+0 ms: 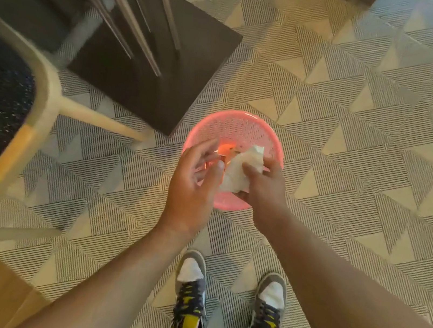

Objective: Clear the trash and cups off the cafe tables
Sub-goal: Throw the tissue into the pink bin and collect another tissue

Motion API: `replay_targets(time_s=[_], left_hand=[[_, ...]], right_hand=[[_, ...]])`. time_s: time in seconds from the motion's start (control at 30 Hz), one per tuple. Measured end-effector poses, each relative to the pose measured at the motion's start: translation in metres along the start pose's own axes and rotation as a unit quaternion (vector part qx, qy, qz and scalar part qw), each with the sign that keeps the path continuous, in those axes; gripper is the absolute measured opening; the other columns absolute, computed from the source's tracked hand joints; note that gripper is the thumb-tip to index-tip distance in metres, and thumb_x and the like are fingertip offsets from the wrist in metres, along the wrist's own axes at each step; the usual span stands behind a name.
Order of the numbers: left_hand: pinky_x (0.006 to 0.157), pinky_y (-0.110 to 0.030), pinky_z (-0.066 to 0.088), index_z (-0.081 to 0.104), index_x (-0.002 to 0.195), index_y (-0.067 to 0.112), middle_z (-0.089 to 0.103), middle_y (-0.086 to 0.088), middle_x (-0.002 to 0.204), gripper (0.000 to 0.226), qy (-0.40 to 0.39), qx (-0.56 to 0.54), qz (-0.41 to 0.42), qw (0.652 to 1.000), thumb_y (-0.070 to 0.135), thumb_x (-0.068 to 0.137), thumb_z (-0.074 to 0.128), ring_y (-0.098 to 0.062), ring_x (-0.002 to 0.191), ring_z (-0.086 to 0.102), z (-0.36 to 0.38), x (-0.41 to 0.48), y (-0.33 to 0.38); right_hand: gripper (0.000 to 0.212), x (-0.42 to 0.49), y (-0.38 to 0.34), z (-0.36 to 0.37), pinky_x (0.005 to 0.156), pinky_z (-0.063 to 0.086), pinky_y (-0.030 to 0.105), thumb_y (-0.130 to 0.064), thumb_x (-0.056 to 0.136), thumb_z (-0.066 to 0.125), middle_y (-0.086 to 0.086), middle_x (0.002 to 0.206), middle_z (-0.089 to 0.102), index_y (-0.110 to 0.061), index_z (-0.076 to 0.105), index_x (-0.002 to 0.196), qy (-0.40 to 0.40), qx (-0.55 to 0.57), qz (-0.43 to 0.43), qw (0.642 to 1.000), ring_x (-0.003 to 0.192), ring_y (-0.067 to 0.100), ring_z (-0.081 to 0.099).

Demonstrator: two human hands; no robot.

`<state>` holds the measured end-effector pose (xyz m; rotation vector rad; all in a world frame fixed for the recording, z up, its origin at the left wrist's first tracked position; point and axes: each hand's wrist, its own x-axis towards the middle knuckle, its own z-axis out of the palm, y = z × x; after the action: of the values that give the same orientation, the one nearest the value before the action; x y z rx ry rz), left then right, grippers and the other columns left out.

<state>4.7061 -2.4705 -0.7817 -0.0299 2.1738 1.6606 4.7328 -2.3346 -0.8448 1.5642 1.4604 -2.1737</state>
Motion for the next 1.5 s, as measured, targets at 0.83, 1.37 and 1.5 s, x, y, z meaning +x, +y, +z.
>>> replay_targets(time_s=[0.83, 1.37, 1.5], left_hand=[[0.088, -0.007, 0.048, 0.061, 0.133, 0.028, 0.064, 0.01, 0.134, 0.035, -0.014, -0.009, -0.014, 1.0, 0.008, 0.105, 0.056, 0.009, 0.116, 0.061, 0.015, 0.006, 0.013], [0.11, -0.028, 0.05, 0.051, 0.143, 0.028, 0.059, 0.004, 0.145, 0.039, -0.083, -0.048, 0.147, 0.985, 0.021, 0.105, 0.053, -0.01, 0.134, 0.058, 0.035, -0.099, 0.265], [0.11, -0.027, 0.049, 0.053, 0.14, 0.031, 0.059, 0.005, 0.145, 0.039, -0.128, -0.054, 0.178, 0.974, 0.029, 0.102, 0.054, -0.012, 0.136, 0.057, 0.034, -0.137, 0.334]], right_hand=[[0.012, -0.016, -0.042, -0.026, 0.082, 0.062, 0.036, -0.024, 0.105, 0.064, 0.004, 0.108, 0.076, -0.024, 0.074, 0.111, -0.016, 0.028, -0.076, 0.997, 0.101, 0.024, 0.075], [0.031, -0.265, -0.226, -0.103, 0.102, 0.055, 0.042, -0.034, 0.096, 0.059, 0.003, 0.115, 0.067, -0.022, 0.068, 0.123, 0.024, 0.054, -0.297, 0.953, 0.112, 0.025, 0.067], [0.034, -0.334, -0.256, -0.13, 0.106, 0.055, 0.038, -0.033, 0.096, 0.058, 0.006, 0.124, 0.07, -0.019, 0.068, 0.126, 0.057, 0.079, -0.334, 0.938, 0.123, 0.028, 0.065]])
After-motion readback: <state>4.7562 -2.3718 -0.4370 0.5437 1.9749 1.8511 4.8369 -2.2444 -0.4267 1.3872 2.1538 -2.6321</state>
